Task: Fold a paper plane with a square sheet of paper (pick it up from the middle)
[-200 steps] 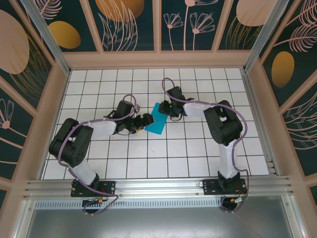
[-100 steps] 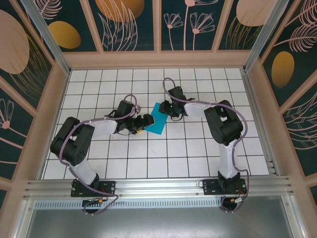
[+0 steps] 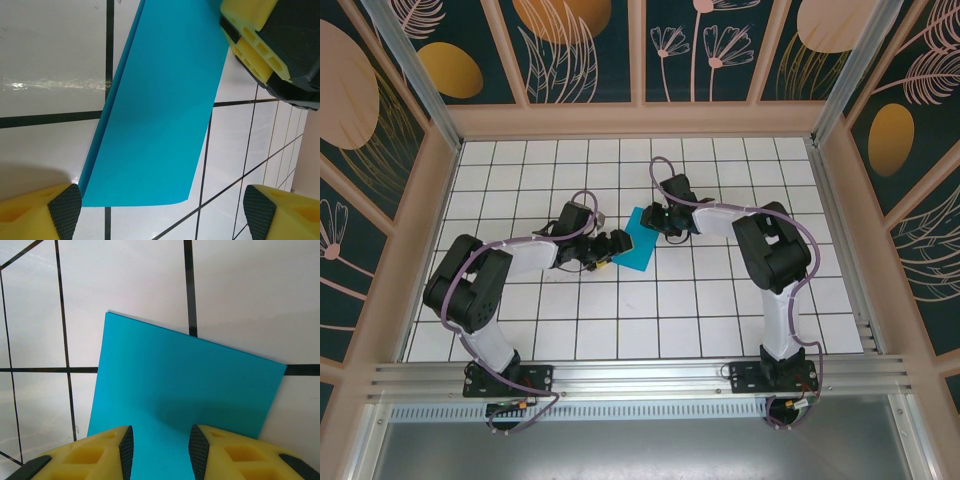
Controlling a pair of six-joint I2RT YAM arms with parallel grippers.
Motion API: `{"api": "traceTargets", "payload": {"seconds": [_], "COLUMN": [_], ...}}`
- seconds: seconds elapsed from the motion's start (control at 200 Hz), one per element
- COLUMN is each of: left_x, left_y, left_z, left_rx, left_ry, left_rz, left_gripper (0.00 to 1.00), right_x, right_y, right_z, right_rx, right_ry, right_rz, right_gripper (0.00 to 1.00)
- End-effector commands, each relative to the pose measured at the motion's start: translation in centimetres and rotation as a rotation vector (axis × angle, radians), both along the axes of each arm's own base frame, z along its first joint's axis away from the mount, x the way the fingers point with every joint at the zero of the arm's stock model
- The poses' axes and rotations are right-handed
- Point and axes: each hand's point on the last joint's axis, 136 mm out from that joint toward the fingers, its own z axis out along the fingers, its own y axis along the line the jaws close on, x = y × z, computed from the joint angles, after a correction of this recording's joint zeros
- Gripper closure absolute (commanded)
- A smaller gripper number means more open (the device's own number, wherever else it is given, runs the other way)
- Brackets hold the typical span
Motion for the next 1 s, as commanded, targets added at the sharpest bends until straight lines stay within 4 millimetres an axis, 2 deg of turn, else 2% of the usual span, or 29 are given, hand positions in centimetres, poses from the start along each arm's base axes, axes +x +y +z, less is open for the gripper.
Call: {"api": "traceTargets", "payload": {"seconds": [0.0,0.065,0.22,0.435,0.625,0.771,0.996], "left_x": [0.5,0.6,0.1,-0.2,-0.4,-0.5,-0.5], "left_y": [1.3,1.0,0.5,-0.7,-1.9,-2.1,-2.9], "left_z": [-0.2,0.7,0.4,1.4,2.8,3.0,4.0], "left_rx": [0.09,0.073,0.044,-0.033,-0.122,-0.141,-0.213], "left_ry": [-0.033,-0.049,-0.032,-0.034,-0.048,-0.051,-0.062], "left_rz": [0.032,0.022,-0.007,-0.051,-0.089,-0.097,-0.108], "left_gripper": [0.13,0.13,0.16,0.22,0.22,0.21,0.28], "right_x": [-4.1,-4.1,-4.2,-4.3,-4.4,-4.4,-4.4], "right_y": [-4.8,-4.9,-4.9,-4.9,-4.9,-4.8,-4.7], "right_z": [-7.1,-7.2,-7.3,-7.5,-7.7,-7.7,-7.4], "right_rx": [-0.186,-0.186,-0.187,-0.186,-0.188,-0.183,-0.164], "right_ry": [0.21,0.21,0.215,0.218,0.223,0.224,0.223], "right_rz": [-0.06,-0.06,-0.059,-0.059,-0.06,-0.058,-0.049], "right_gripper": [0.6,0.6,0.6,0.6,0.6,0.6,0.6]}}
